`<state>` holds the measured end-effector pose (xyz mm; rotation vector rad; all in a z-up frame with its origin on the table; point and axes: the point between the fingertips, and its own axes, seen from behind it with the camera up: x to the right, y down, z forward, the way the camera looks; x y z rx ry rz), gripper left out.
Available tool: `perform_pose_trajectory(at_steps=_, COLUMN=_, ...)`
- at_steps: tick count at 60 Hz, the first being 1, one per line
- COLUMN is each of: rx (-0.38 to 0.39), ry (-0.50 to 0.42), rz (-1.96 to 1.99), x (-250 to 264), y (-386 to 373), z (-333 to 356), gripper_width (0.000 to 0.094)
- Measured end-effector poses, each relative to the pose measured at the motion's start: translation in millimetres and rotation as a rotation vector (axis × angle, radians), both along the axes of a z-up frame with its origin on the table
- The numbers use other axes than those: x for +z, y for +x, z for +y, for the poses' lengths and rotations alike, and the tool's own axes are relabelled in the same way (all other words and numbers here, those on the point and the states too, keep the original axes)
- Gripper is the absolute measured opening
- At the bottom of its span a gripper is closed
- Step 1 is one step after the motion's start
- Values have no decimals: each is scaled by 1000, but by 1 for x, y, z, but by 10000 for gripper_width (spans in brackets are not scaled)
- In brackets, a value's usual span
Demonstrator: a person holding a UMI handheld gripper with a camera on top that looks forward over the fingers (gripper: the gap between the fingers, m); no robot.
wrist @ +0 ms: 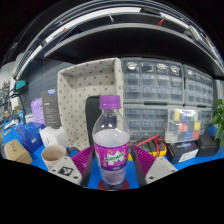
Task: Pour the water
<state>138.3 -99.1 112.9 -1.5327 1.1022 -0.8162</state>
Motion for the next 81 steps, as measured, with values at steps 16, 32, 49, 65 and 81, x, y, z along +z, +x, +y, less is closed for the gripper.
perform_pose_trajectory(at_steps=16, rx=-126, ry=-25, rz=97, x=-17, y=-74, z=-27, gripper_width=860)
perform_pose_trajectory(at_steps=32, rx=-195, ry=-45, rz=214, x=6, y=-194, z=5, gripper_width=872)
perform_pose_trajectory(at_steps=49, rx=-236, ry=-5, rz=166, x=100, y=-244, z=35, gripper_width=879)
perform_pose_trajectory(at_steps=65, rx=-261, ry=-33, rz=116, x=142, y=-259, z=38, gripper_width=861)
perform_pose_trajectory(at_steps=81, rx=-286, ry=-42, rz=128, x=140, y=-259, z=36, gripper_width=860)
